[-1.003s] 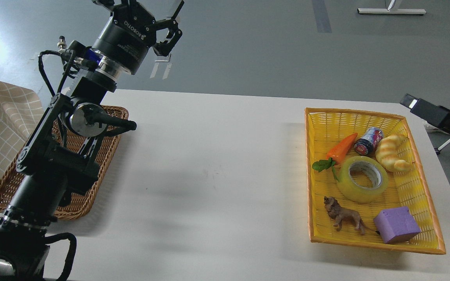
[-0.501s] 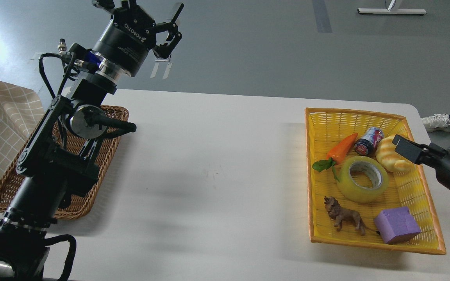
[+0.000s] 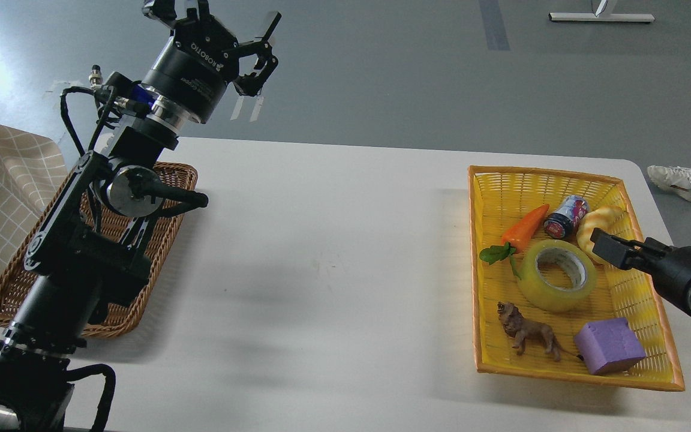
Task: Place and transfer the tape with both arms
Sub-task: 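Reach the right gripper into the tape roll in the yellow basket and grasp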
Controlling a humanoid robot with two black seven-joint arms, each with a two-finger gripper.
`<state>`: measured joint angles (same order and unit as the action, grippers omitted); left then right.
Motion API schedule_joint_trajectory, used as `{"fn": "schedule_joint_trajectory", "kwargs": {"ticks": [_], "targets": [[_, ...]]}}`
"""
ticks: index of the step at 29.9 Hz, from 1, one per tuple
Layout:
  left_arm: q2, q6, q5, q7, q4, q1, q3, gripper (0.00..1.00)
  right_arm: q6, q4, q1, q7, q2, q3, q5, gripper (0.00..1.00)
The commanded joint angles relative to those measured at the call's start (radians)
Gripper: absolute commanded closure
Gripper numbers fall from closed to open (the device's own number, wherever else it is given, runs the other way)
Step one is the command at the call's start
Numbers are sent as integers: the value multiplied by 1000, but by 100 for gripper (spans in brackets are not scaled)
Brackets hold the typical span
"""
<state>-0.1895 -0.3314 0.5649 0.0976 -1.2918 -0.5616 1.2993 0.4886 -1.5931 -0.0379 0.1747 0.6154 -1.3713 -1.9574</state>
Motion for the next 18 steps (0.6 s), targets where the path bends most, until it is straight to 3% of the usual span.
{"fn": "schedule_joint_trajectory", "kwargs": {"ticks": [1, 18], "targets": [[-1, -3, 1, 1, 5, 5, 0, 2, 0, 64, -33, -1, 3, 1, 2, 9], [-16, 0, -5, -1, 5, 14, 3, 2, 0, 96, -71, -7, -29, 113, -17, 10]]}}
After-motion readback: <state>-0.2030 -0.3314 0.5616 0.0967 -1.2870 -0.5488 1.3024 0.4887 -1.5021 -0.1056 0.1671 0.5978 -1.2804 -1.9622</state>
